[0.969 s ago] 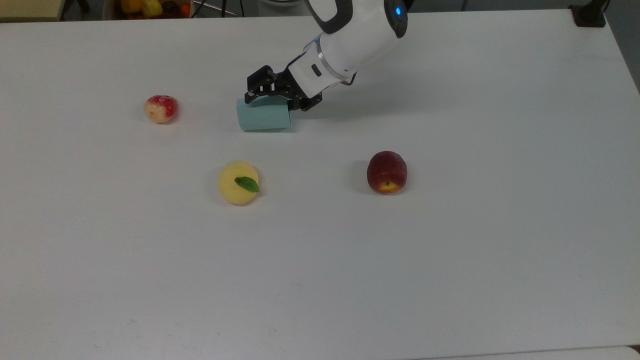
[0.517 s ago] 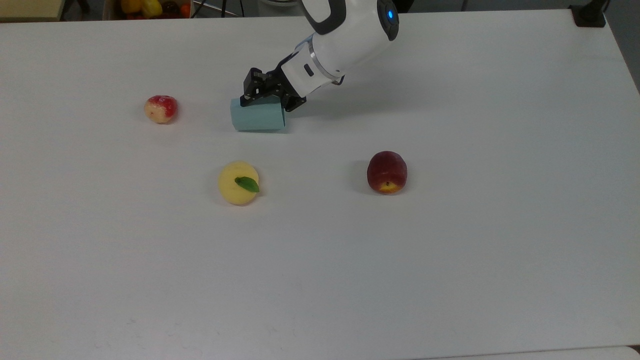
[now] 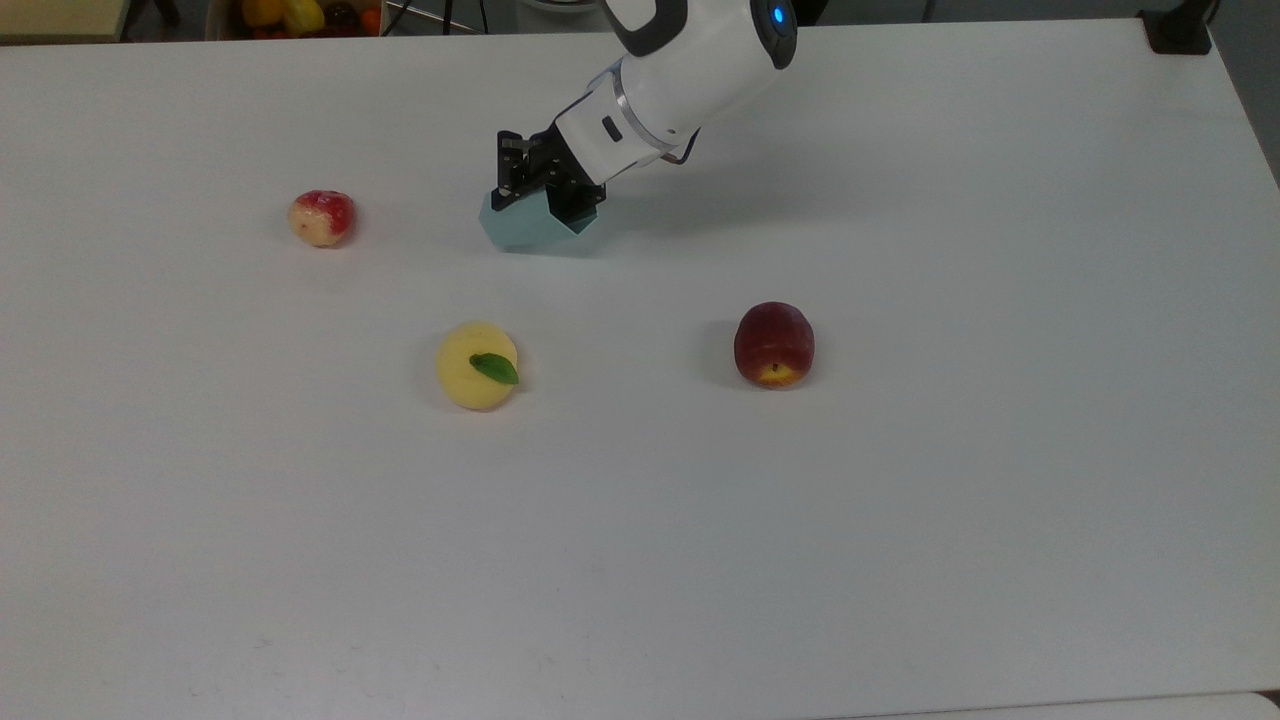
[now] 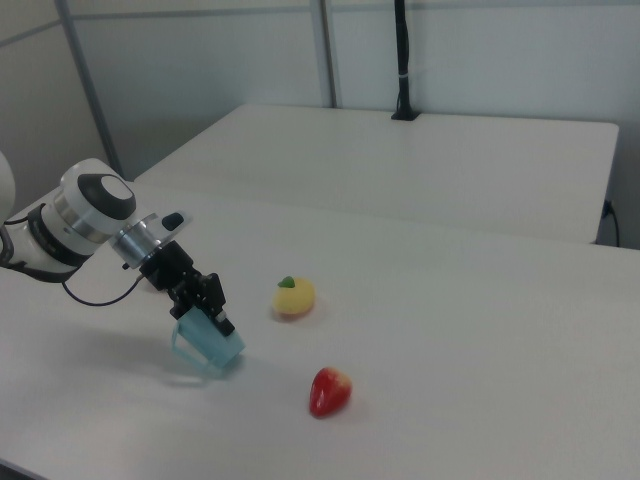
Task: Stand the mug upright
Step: 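Lift and rotate the mug so its opening faces up, lowering it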
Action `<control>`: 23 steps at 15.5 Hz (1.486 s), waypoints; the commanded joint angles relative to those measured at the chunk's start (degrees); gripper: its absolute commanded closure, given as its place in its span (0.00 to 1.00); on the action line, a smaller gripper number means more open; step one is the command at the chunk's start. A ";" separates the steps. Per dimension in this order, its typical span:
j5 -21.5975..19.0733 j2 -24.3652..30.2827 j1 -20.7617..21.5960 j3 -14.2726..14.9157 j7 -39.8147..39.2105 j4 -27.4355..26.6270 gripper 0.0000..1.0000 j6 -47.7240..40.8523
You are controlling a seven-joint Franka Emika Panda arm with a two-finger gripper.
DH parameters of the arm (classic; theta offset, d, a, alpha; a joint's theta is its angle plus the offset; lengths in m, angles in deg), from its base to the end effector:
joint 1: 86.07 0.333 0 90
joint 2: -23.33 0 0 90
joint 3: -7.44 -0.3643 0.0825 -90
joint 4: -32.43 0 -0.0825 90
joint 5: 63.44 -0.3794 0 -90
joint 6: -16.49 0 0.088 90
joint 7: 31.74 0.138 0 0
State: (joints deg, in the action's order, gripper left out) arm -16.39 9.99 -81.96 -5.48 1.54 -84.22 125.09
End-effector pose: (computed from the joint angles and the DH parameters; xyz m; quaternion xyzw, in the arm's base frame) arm 0.5588 0.0880 0.3516 0.9293 0.0652 -0.0099 0.3635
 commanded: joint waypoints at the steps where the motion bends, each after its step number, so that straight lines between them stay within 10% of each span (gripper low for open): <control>1: -9.49 1.65 -0.94 0.44 -3.90 2.48 1.00 1.53; 5: -21.79 7.44 -1.82 1.32 -13.47 4.67 1.00 1.26; 13: -52.29 10.01 -0.59 13.09 -38.08 7.40 1.00 1.79; 23: -56.54 3.60 1.26 19.34 -51.72 7.40 1.00 14.17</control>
State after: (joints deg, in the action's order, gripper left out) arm -71.45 16.17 -82.23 12.40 -44.65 -76.63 135.54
